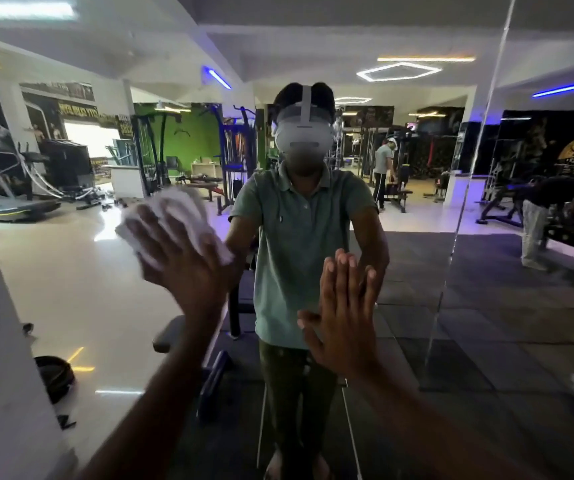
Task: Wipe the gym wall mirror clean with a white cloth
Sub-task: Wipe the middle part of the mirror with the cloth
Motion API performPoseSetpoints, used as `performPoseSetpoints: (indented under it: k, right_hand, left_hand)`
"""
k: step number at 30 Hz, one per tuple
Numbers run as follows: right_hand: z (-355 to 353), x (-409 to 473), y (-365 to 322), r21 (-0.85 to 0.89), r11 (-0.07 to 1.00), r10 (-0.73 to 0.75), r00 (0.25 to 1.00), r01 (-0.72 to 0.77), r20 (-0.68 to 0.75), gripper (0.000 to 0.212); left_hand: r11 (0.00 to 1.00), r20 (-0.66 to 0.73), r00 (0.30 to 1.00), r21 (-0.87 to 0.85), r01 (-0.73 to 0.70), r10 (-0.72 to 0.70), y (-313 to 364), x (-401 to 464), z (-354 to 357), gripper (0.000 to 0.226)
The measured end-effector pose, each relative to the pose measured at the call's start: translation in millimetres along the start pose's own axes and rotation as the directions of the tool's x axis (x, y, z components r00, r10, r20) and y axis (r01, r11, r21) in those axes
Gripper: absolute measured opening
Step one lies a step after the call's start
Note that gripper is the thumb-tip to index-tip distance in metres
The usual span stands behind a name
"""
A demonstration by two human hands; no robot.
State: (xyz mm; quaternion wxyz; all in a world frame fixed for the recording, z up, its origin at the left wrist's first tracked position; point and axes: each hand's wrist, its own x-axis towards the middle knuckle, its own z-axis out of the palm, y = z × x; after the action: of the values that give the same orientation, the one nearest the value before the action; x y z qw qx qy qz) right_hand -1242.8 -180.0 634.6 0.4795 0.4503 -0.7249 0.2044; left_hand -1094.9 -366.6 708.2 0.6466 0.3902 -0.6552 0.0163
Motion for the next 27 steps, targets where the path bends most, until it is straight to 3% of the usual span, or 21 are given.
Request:
performPoseSetpoints:
  k: [1, 2, 4, 5, 6, 7, 9, 11, 12, 13, 14, 16, 17, 18, 20, 22, 24, 25, 27]
  right_hand:
    - [2.3, -4.2, -1.2, -0.006, 1.000, 0.000, 1.000, 0.000, 0.006, 0.103]
    - [4.3, -7.7, -2.3, -0.005, 1.000, 0.008, 1.000, -0.008, 0.012, 0.103]
    - [7.7, -14.8, -5.7, 0.004, 1.000, 0.029, 0.999, -0.029, 0.028, 0.101]
    - [9.2, -18.7, -6.2, 0.003, 0.999, 0.031, 0.999, -0.031, 0.031, 0.098]
    - [10.7, -22.8, -6.0, -0.002, 1.000, 0.027, 0.999, -0.027, 0.032, 0.096]
    - [11.7, -26.3, -4.8, -0.009, 1.000, 0.021, 0.999, -0.021, 0.032, 0.095]
    - [15.2, -32.6, -2.7, -0.018, 1.000, 0.023, 0.999, -0.022, 0.033, 0.094]
    - [18.6, -37.0, -4.3, -0.021, 0.999, 0.044, 0.998, -0.043, 0.042, 0.098]
    - [19.4, -37.5, -6.4, -0.021, 0.999, 0.051, 0.998, -0.050, 0.044, 0.100]
    - [20.7, -39.2, -9.6, -0.016, 0.998, 0.058, 0.997, -0.057, 0.042, 0.099]
    - [21.5, -41.1, -12.6, -0.008, 0.998, 0.063, 0.997, -0.063, 0.037, 0.098]
    - [24.2, -49.4, -14.3, 0.012, 0.998, 0.063, 0.997, -0.064, 0.044, 0.096]
    - [25.7, -54.4, -11.7, 0.013, 0.998, 0.054, 0.997, -0.055, 0.049, 0.095]
    - [28.2, -60.6, -8.5, 0.005, 0.999, 0.042, 0.998, -0.042, 0.056, 0.095]
    - [33.0, -74.5, -1.6, -0.020, 1.000, 0.008, 0.997, -0.007, 0.080, 0.095]
    - [37.4, -88.5, 1.4, -0.036, 0.999, -0.021, 0.995, 0.025, 0.101, 0.095]
    - [42.8, -101.0, -1.9, -0.058, 0.998, -0.025, 0.991, 0.033, 0.132, 0.097]
    - [46.0, -107.0, -5.5, -0.064, 0.998, -0.020, 0.989, 0.030, 0.147, 0.098]
    - [51.6, -116.4, -11.2, -0.056, 0.998, -0.006, 0.987, 0.015, 0.158, 0.099]
  left_hand:
    - [0.994, 0.072, 0.991, -0.013, -0.110, 0.110, 13.0, -25.1, 4.5, 0.066]
    - [0.948, 0.152, 0.936, -0.032, -0.316, 0.317, 22.2, -48.4, 7.9, 0.065]
    - [0.733, 0.246, 0.698, -0.085, -0.675, 0.672, 17.1, -61.6, 8.4, 0.067]
    - [0.653, 0.237, 0.621, -0.092, -0.752, 0.747, 5.6, -50.4, 7.8, 0.065]
    - [0.653, 0.213, 0.626, -0.094, -0.751, 0.750, -5.8, -37.1, 5.7, 0.060]
    - [0.726, 0.183, 0.706, -0.088, -0.682, 0.685, -16.9, -23.2, 3.9, 0.057]
    - [0.935, 0.131, 0.926, -0.070, -0.348, 0.354, -36.3, -6.2, 5.7, 0.059]
    - [0.996, 0.056, 0.998, -0.088, -0.006, 0.011, -30.6, -23.4, 8.5, 0.065]
    - [0.993, 0.050, 0.998, -0.112, 0.048, -0.042, -18.3, -41.0, 12.2, 0.065]
    - [0.992, 0.091, 0.996, -0.128, 0.010, 0.002, -4.2, -63.1, 15.1, 0.064]
    - [0.984, 0.164, 0.976, -0.128, -0.121, 0.141, 7.1, -85.5, 16.0, 0.063]
    - [0.876, 0.264, 0.836, -0.127, -0.465, 0.482, 0.8, -112.7, 15.2, 0.062]
    - [0.809, 0.265, 0.767, -0.122, -0.575, 0.585, -14.0, -108.3, 14.7, 0.061]
    - [0.793, 0.249, 0.755, -0.116, -0.598, 0.606, -31.5, -101.9, 13.9, 0.060]
    - [0.892, 0.192, 0.871, -0.087, -0.444, 0.452, -65.6, -91.1, 12.5, 0.060]
    - [0.993, 0.100, 0.989, -0.071, -0.099, 0.106, -80.1, -96.3, 15.3, 0.061]
    - [0.972, 0.066, 0.979, -0.124, 0.202, -0.195, -52.9, -125.5, 23.1, 0.065]
    - [0.961, 0.121, 0.969, -0.152, 0.231, -0.214, -32.2, -143.2, 26.5, 0.065]
    - [0.986, 0.299, 0.954, -0.164, 0.018, 0.033, -8.9, -178.1, 26.2, 0.067]
